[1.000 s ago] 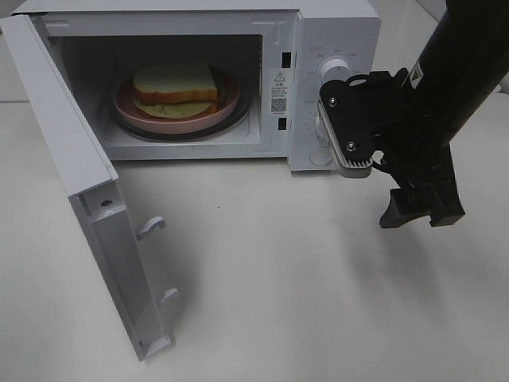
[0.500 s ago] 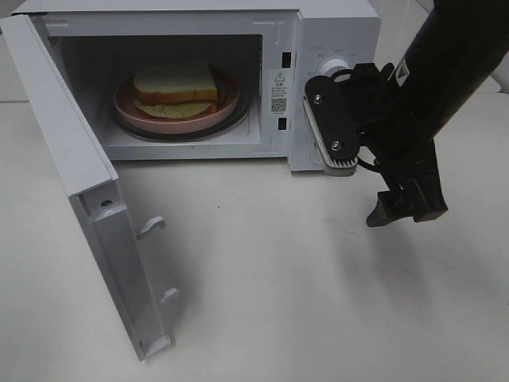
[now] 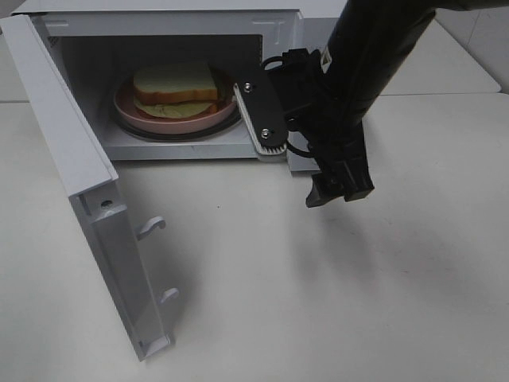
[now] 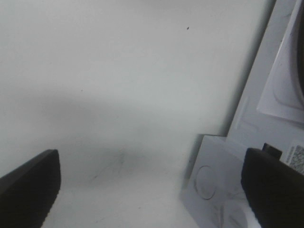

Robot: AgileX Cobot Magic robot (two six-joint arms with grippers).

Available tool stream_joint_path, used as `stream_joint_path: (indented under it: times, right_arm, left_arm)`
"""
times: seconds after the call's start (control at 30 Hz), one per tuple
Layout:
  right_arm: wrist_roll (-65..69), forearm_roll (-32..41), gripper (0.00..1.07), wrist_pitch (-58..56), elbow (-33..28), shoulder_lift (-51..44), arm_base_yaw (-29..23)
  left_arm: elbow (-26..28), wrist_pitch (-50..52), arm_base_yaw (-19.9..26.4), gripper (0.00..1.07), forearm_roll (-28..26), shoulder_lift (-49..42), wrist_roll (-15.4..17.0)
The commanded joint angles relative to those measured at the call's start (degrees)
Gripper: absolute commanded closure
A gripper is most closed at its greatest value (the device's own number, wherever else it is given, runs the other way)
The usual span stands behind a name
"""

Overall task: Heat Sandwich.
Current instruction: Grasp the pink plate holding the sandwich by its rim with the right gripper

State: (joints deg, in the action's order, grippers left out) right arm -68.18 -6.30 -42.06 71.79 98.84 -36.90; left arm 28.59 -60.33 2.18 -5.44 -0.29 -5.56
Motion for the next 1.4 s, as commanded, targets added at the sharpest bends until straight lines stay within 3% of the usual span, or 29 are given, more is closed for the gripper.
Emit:
stream_joint_path:
  times: [0.03, 0.63, 1.4]
  right_arm:
    - [0.2, -0.4, 0.10, 1.3, 2.6, 2.0, -0.6]
    - [1.6, -0.5, 0.12, 7.1, 14.6, 13.8, -1.3]
    - [2.8, -0.5, 0.16, 6.4, 35.4, 31.5, -1.3]
  left_arm:
    - [-0.2, 0.8, 0.1, 0.05, 0.1, -1.4, 0.3]
    - [-0.2, 0.8, 0.1, 0.05, 0.1, -1.4, 0.3]
    - [-0.2, 0.8, 0.1, 0.05, 0.1, -1.4, 0.3]
